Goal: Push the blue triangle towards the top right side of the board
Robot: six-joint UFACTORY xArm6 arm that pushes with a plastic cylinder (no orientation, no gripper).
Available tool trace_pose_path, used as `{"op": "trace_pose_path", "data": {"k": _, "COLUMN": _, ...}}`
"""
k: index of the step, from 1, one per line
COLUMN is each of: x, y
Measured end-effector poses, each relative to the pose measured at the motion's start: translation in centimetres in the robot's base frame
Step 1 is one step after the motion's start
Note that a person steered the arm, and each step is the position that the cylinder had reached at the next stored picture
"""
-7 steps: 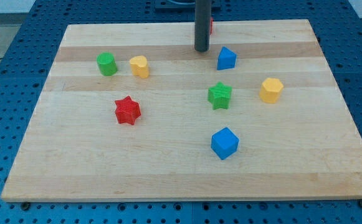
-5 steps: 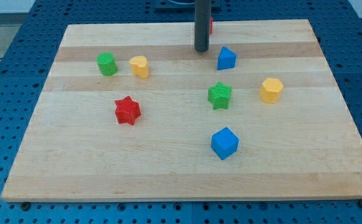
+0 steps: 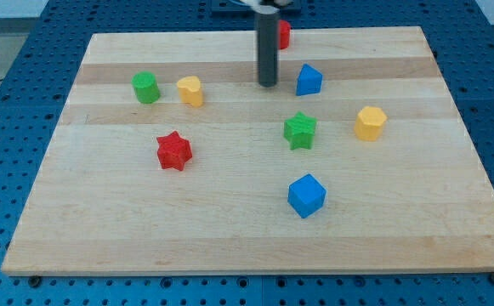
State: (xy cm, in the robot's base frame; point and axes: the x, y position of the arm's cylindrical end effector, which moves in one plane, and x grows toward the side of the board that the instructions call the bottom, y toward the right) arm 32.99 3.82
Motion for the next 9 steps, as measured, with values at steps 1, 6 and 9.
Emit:
{"op": "trace_pose_path", "data": {"k": 1, "x": 2.7, "y": 1.8}}
{"op": "trace_pose_path", "data": {"k": 6, "x": -6.4, "y": 13.7}}
{"op": "trace_pose_path", "data": {"k": 9, "x": -4.0, "y": 16.3}}
